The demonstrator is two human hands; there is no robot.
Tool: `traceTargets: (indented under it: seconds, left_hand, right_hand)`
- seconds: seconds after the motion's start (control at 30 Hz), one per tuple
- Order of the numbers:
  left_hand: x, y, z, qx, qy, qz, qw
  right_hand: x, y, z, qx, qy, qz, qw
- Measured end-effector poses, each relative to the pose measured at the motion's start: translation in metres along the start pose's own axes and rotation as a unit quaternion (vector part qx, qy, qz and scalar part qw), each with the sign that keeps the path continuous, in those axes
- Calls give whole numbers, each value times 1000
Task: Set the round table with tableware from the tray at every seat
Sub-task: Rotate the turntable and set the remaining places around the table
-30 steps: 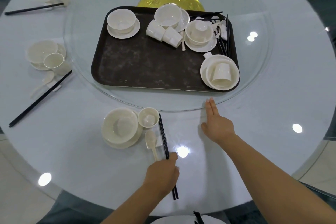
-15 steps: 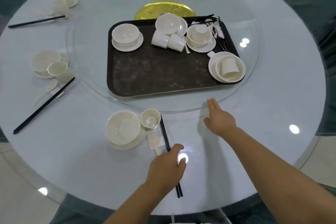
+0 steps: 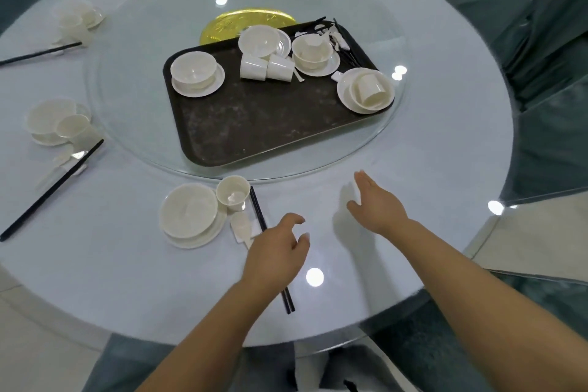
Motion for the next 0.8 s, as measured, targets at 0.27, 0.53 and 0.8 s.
traceTargets:
  seconds: [0.27, 0.53, 0.8]
  left_hand:
    - [-62, 17, -45, -38, -18, 18, 999]
    - [-149, 39, -93, -90, 3, -9, 996]
    - [-187, 48, -94, -103, -8, -31, 994]
  right_hand:
    - [-61, 41, 28, -11, -36, 57, 998]
    - [-132, 99, 74, -32, -90, 92, 991]
    - [-158, 139, 99, -42, -150, 82, 984]
Point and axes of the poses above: each hand's wrist, its own y-axis away from the middle knuckle, its own z-axis out of the back of the hand, x = y × z, the point moved 1 cm from there along -y, towards the middle knuckle, and after that the axes turned 1 degree about -z, right-handed, at the moved point
